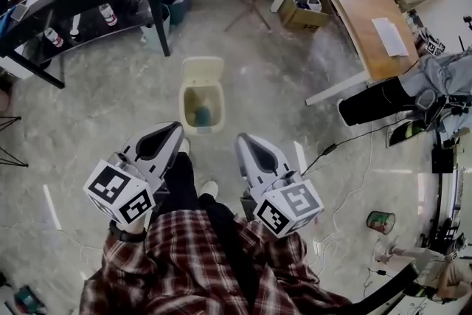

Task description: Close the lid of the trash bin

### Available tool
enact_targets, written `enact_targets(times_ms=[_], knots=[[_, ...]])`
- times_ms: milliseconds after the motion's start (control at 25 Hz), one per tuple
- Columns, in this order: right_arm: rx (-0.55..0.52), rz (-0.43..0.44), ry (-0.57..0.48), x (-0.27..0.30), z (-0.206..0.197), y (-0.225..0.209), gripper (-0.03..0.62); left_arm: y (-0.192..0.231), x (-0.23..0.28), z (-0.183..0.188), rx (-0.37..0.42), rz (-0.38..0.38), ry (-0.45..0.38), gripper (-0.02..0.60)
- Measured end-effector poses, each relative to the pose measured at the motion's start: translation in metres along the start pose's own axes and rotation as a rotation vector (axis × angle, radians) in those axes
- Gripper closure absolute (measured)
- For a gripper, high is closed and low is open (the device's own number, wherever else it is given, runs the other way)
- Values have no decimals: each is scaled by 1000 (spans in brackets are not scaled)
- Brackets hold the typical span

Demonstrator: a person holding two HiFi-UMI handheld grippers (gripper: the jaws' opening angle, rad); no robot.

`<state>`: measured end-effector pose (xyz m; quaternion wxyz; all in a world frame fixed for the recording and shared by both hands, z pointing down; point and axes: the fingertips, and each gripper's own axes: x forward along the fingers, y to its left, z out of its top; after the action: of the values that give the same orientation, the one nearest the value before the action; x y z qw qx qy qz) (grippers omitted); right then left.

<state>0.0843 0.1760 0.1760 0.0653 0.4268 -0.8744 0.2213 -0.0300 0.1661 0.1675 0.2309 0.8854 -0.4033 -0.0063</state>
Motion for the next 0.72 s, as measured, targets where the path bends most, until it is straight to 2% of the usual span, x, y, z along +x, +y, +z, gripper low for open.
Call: enact_targets(times_ms=[440,720], knots=[[6,-72,-28,139,58,-49,582,116,80,59,35,-92,61,571],[67,-149,5,177,57,-77,582,163,115,63,22,-133,141,571]])
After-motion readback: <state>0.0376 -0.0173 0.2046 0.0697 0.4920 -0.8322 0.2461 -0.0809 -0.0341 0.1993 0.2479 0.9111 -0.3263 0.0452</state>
